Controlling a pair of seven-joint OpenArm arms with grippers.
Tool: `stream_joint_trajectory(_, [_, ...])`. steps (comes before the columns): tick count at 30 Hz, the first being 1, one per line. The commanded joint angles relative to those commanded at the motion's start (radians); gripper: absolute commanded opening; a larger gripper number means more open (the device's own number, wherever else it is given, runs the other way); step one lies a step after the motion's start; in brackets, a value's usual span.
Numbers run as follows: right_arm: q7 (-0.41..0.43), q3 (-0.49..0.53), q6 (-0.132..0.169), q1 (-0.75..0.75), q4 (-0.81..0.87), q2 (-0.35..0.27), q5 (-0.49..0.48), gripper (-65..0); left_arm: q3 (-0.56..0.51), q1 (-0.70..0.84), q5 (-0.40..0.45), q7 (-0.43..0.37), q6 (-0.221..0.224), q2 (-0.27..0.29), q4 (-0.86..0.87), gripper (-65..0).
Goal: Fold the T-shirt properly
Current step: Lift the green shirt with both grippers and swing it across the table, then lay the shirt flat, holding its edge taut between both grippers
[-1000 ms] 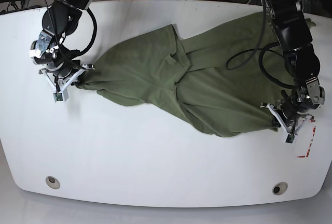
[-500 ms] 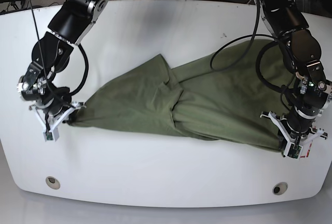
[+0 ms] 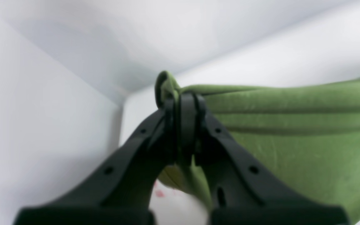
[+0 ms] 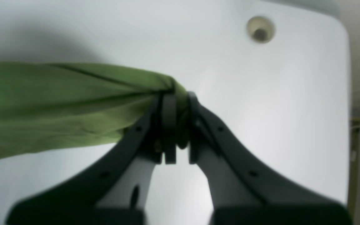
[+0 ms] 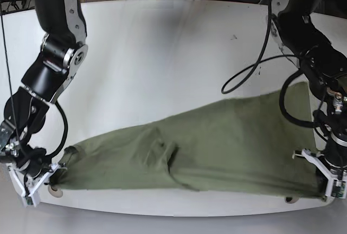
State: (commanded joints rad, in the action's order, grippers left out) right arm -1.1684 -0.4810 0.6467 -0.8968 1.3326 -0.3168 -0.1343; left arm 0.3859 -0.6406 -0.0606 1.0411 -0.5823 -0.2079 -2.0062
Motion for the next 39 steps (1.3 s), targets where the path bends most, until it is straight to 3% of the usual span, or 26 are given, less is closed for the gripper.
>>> stream_joint_trajectory(7, [-0.041,0.023,0.002,-0.121,-0.011,-0.035,-0.002,-65.0,-0.015,-0.094,-0.005,0.002,0.0,-0.032,0.0,-65.0])
stream_joint_trajectory(12, [-0.061,0.02,0.051,-0.12,-0.011,-0.046,-0.035,-65.0,-0.037,-0.068,-0.005,0.002,0.0,-0.031,0.002,-65.0])
stream_joint_trajectory(19, [-0.069,0.018,0.051,0.057,0.052,-0.069,-0.129,-65.0,-0.04,0.101,-0.006,0.0,0.0,-0.026,0.0,-65.0])
stream_joint_trajectory(25, [-0.069,-0.017,0.051,0.298,0.164,-0.066,-0.229,-65.0,-0.032,0.285,-0.006,-0.006,0.0,-0.026,-0.002,-65.0])
stream_joint_trajectory(34, [-0.052,-0.089,0.051,0.58,0.247,-0.014,-0.264,-65.0,0.032,0.52,-0.006,-0.009,-0.002,-0.026,0.0,-65.0])
stream_joint_trajectory(39, [-0.026,-0.097,0.051,0.707,0.258,0.008,-0.262,-65.0,0.043,0.657,-0.006,-0.052,-0.002,-0.031,0.002,-65.0])
